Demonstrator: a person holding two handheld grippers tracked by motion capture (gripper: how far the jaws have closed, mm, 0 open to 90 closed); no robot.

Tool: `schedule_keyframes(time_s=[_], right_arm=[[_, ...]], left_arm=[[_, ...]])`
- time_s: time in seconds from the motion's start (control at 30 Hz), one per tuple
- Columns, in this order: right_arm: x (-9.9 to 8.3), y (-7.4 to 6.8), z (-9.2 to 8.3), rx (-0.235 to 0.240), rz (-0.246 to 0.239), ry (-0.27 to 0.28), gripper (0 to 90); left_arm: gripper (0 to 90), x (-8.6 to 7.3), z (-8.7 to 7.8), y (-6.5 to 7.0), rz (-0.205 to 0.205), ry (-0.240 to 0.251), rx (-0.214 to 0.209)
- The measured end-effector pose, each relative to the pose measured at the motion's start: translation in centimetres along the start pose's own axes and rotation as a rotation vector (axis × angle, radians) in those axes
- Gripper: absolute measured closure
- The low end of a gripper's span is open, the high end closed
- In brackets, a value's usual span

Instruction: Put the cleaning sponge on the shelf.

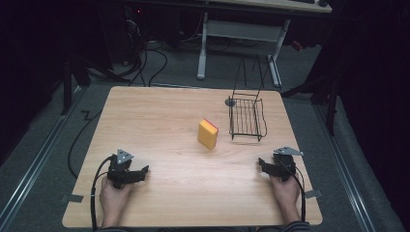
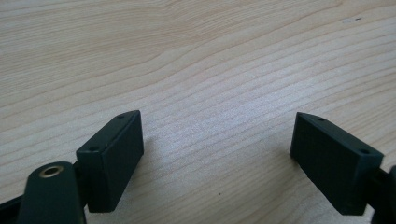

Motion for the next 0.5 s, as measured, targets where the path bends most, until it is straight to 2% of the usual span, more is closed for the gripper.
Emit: schedule_keyframes(time_s=[0.5], right_arm=[[0.01,0.01,0.01,0.003,-0.005,0.001,31.6]], left_arm=[[17.9,-0.02,-0.03,0.0,-0.001,-0.001,0.001]])
Point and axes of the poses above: each handheld gripper's, and its own axes: z roughly forward along the jaws, x roughly out of its top, y roughly to its right, the point moved 5 cm from there along z, roughly forward along the jaws, and after that the axes turned 7 degrees about -z, right-handed, at the moved point
